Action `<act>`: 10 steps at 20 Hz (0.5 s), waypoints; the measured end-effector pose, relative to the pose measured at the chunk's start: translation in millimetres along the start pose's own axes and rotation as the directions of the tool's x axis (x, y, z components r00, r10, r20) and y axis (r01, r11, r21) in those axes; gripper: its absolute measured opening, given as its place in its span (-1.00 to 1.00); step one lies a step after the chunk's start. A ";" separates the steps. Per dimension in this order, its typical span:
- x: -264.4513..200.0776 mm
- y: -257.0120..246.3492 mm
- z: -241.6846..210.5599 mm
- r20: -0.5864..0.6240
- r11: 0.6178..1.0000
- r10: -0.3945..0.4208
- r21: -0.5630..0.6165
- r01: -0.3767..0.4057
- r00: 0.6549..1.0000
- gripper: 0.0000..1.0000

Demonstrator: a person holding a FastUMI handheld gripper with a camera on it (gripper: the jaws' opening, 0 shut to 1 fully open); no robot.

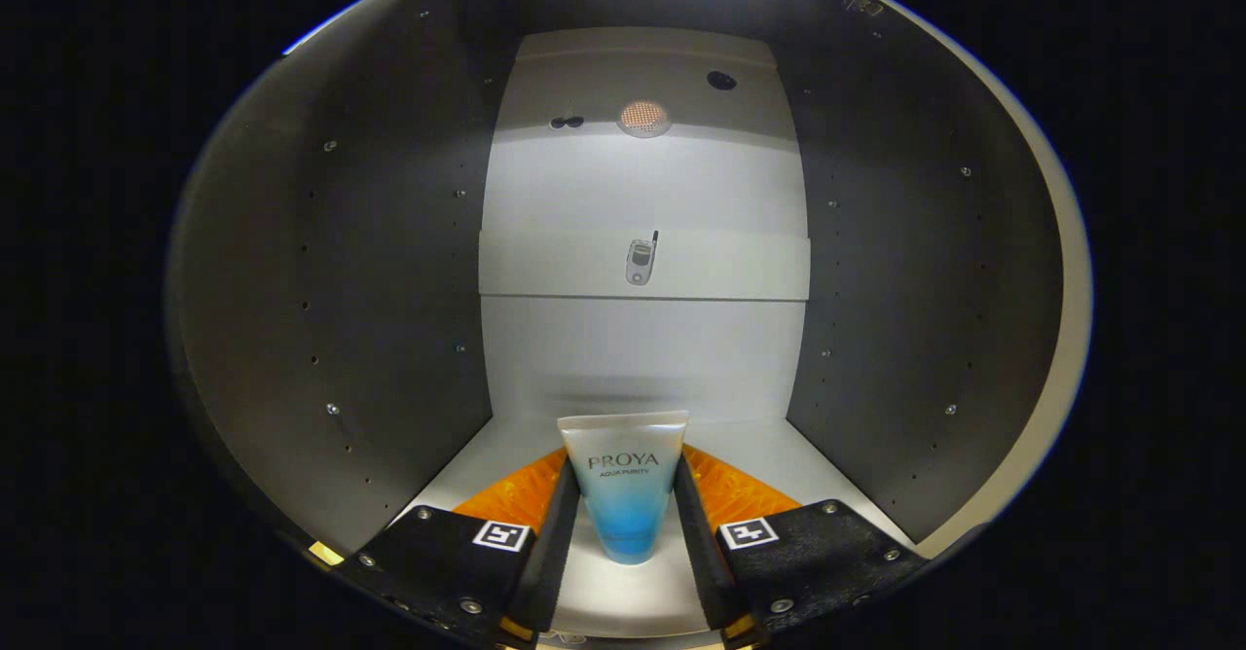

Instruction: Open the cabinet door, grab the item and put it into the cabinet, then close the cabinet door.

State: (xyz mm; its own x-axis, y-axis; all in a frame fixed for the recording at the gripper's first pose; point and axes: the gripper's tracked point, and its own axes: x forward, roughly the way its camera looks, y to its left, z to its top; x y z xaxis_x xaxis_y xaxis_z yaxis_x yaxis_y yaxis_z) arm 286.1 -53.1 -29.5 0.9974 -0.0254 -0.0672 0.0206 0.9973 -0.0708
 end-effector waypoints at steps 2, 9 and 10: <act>-2.5 0.5 1.2 0.000 1.000 -0.019 -0.004 0.019 1.000 0.21; -64.7 -1.5 15.2 0.013 0.997 -0.032 0.066 0.031 0.999 0.88; -79.5 -2.0 18.5 0.014 0.996 -0.030 0.083 0.029 0.999 0.88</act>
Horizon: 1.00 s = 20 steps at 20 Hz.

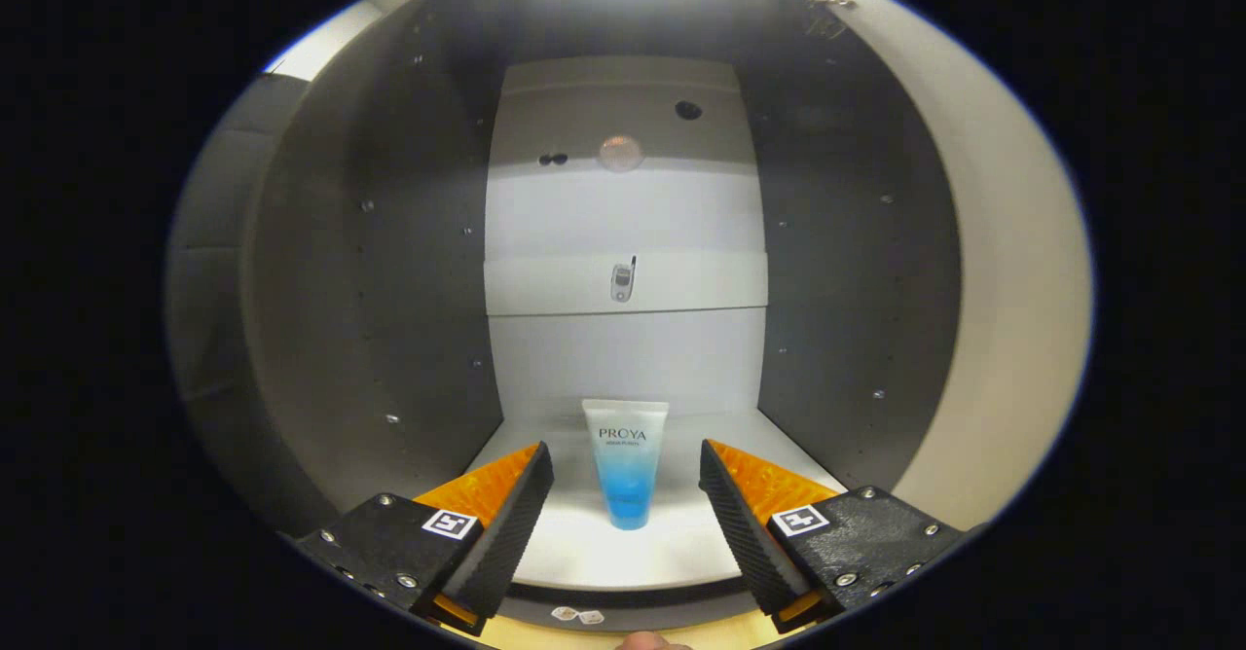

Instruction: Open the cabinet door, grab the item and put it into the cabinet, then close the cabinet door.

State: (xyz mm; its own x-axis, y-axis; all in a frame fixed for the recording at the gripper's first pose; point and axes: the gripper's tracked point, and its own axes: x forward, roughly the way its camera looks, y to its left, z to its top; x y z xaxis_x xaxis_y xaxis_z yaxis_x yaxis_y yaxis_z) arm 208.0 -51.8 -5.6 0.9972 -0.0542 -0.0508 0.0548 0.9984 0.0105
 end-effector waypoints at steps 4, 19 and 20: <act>-65.2 -4.3 -1.8 -0.024 0.998 0.012 0.061 -0.010 1.000 0.88; -336.3 9.1 -36.8 -0.073 0.988 0.138 0.073 -0.133 0.988 0.88; -350.7 8.7 -34.3 -0.066 0.982 0.173 0.085 -0.167 0.983 0.88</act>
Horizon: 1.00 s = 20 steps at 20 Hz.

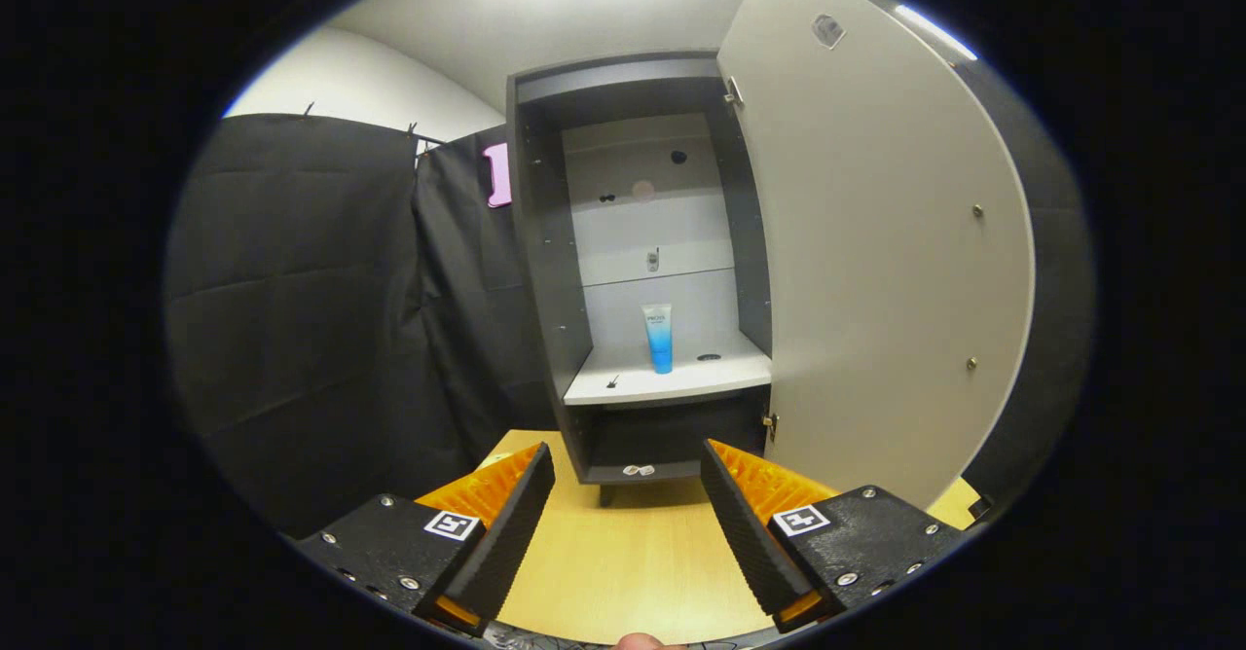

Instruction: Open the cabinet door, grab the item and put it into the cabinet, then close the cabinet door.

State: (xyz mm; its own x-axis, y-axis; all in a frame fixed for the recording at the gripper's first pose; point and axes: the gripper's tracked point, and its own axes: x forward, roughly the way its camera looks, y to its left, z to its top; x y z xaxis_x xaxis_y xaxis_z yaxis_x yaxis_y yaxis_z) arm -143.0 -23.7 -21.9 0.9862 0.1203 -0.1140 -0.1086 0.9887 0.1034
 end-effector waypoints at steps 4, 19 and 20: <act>-45.1 -46.6 7.6 0.004 1.000 0.015 -0.019 -0.015 1.000 0.87; -81.4 -312.6 48.6 0.001 0.972 -0.233 0.032 0.233 0.972 0.90; -70.8 -314.8 50.8 -0.007 0.976 -0.215 0.031 0.215 0.977 0.90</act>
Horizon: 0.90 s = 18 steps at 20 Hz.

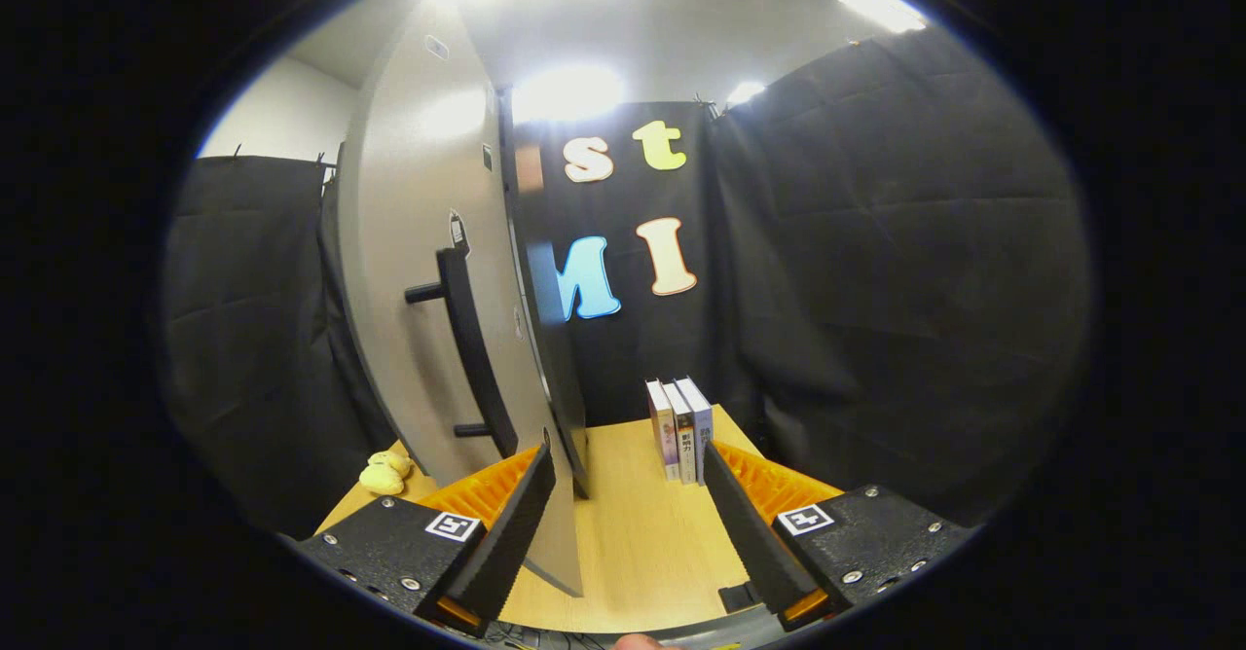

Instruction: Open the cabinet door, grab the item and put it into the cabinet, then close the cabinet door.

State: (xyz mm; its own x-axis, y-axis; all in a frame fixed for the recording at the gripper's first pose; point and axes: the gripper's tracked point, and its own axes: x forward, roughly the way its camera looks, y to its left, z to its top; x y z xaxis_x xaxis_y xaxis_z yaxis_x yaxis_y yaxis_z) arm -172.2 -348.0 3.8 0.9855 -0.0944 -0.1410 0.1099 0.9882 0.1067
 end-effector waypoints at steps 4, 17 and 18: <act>31.0 11.6 -0.5 -0.029 0.997 0.077 -0.020 -0.078 0.997 0.90; 25.5 87.4 -7.2 -0.007 0.991 0.119 -0.053 -0.119 0.993 0.89; 25.0 101.1 -8.2 -0.004 0.991 0.120 -0.060 -0.120 0.993 0.89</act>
State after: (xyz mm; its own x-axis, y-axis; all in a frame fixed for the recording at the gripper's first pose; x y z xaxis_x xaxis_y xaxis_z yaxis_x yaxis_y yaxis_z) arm -137.6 -249.5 2.9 0.9910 0.0253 -0.1313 -0.0170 0.9978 0.0638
